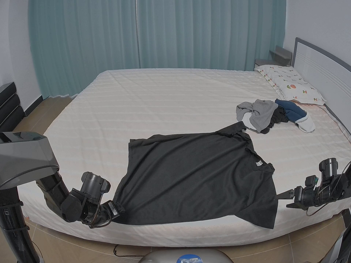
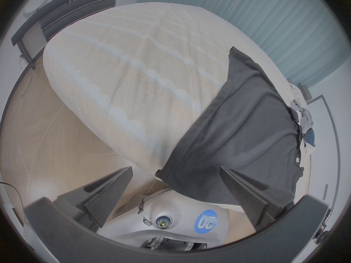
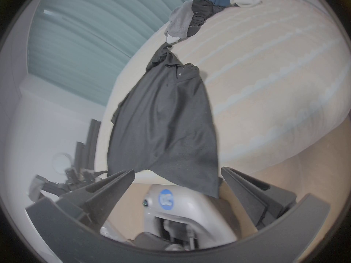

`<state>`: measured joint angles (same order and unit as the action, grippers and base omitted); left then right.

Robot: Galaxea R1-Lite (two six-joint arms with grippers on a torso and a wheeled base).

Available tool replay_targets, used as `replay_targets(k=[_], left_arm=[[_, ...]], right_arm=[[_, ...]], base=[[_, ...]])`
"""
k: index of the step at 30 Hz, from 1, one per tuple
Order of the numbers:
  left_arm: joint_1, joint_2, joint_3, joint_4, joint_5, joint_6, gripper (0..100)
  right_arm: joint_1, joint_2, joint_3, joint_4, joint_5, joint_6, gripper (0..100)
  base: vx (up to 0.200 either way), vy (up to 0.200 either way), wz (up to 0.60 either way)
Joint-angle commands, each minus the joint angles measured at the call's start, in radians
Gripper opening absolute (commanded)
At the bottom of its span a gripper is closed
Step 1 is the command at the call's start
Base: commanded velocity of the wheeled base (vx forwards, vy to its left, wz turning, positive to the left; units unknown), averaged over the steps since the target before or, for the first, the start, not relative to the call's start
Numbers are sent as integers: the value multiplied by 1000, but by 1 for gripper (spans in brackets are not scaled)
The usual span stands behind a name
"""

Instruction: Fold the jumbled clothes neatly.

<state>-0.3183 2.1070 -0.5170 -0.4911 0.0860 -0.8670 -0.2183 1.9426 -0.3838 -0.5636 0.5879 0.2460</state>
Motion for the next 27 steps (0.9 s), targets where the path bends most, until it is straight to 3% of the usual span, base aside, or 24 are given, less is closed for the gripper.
replay_targets(k=[1, 2, 3, 7, 13, 27], left_arm=[[-4, -50, -9, 5, -9, -26, 100], [-4, -50, -9, 5, -9, -27, 100], [-5, -50, -11, 2, -9, -36, 100], [-24, -48, -17, -7, -9, -60, 100], [-48, -51, -49, 3, -8, -136, 100], [-56, -51, -51, -3, -9, -144, 100]], right_arm=[[-56, -39, -13, -9, 110, 101, 100], [-59, -39, -15, -9, 119, 110, 100], [-81, -37, -21, -16, 175, 138, 100], [-105, -28, -26, -19, 217, 156, 100], [-107, -25, -20, -21, 224, 156, 100], [-105, -20, -17, -21, 225, 156, 100]], base=[[0, 0, 0], [0, 0, 0], [0, 0, 0], [0, -50, 0], [0, -67, 0], [0, 0, 0]])
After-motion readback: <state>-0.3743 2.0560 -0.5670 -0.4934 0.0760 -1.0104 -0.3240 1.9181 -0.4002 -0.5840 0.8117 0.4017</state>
